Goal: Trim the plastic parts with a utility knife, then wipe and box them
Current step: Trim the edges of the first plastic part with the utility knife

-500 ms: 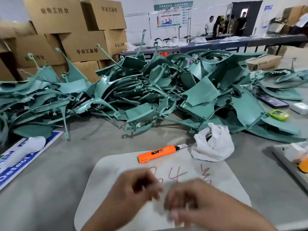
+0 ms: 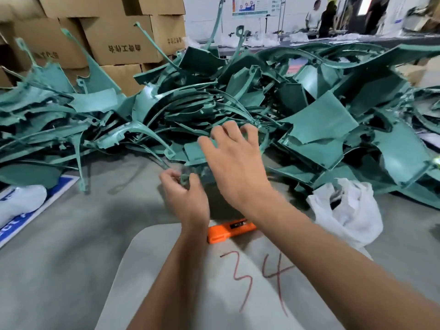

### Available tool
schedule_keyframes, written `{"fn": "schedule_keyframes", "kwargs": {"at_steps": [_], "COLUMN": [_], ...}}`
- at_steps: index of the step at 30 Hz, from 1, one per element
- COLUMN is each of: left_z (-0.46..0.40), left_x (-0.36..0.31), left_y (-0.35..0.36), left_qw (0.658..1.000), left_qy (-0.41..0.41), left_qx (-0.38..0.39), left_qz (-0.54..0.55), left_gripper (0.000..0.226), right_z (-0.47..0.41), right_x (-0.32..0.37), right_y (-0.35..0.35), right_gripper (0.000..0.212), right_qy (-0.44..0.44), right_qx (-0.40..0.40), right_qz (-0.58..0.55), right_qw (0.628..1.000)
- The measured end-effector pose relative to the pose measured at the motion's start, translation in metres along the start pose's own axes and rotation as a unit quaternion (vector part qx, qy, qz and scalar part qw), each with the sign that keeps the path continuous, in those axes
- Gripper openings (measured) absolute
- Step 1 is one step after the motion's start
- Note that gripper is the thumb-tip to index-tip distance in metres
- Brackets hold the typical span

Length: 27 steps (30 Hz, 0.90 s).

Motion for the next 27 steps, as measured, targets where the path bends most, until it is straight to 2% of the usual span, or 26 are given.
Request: {"fn": "schedule_keyframes", "kwargs": {"at_steps": [1,2,4,8,11,13,16,18,20,23,24,25,26,27], "left_z": [-0.001,-0.004,-0.010,-0.019,-0.023,-0.027,-0.027,-0.019,-0.009,0.008,0.011,0.012,0.010,0.006], "left_x": [0.009,0.020,0.033,0.042,0.039,0.039,0.032,0.026,0.017,0.010,0.012,0.014,0.019,0.025], "left_y": [0.001,0.002,0.004,0.009,0.010,0.011,0.008,0.005,0.004,0.013,0.017,0.019,0.021,0.020], "left_qw": [1.000,1.000,0.999,0.992,0.994,0.992,0.978,0.968,0.963,0.951,0.954,0.959,0.965,0.968], "left_qy": [0.004,0.005,0.006,-0.061,-0.050,-0.071,-0.116,-0.096,-0.044,0.027,0.027,0.011,-0.011,-0.034], "left_qx": [-0.003,0.004,0.037,0.092,0.080,0.067,0.055,0.066,0.084,0.145,0.156,0.164,0.163,0.162], "left_qz": [-0.015,-0.031,-0.031,0.059,0.062,0.081,0.165,0.224,0.253,0.271,0.255,0.230,0.205,0.187], "left_gripper": [0.017,0.014,0.007,0.024,0.017,0.018,0.021,0.008,0.030,0.066,0.079,0.089,0.093,0.088], "right_z": [-0.010,-0.018,-0.030,-0.031,-0.018,-0.005,0.007,0.007,0.006,0.012,0.015,0.018,0.020,0.022], "right_x": [0.006,0.008,0.008,-0.006,-0.032,-0.056,-0.097,-0.115,-0.112,-0.081,-0.074,-0.072,-0.076,-0.086], "right_y": [0.003,0.008,0.017,0.018,0.021,0.025,0.029,0.033,0.032,0.027,0.029,0.032,0.035,0.039], "right_gripper": [0.023,0.022,0.032,0.024,0.027,0.018,0.001,0.008,0.010,0.012,0.013,0.012,0.012,0.014], "right_qy": [-0.007,-0.002,0.016,0.037,0.009,0.017,0.141,0.213,0.198,0.081,0.059,0.071,0.119,0.191], "right_qx": [0.064,0.104,0.130,0.070,0.001,-0.048,-0.150,-0.180,-0.170,-0.150,-0.149,-0.157,-0.171,-0.194], "right_qz": [0.021,0.029,0.025,-0.019,-0.149,-0.266,-0.373,-0.419,-0.443,-0.365,-0.359,-0.378,-0.424,-0.479], "right_qw": [0.998,0.994,0.991,0.997,0.989,0.962,0.905,0.864,0.858,0.915,0.919,0.910,0.882,0.834]}}
Point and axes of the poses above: each hand's wrist, its own z-axis away from the middle knuckle, its own y-axis out of the palm, x = y × z, the point moved 3 cm from there along -z, towards the middle knuckle, and after that the axes turned 12 degrees about y, right-handed, at the moved point
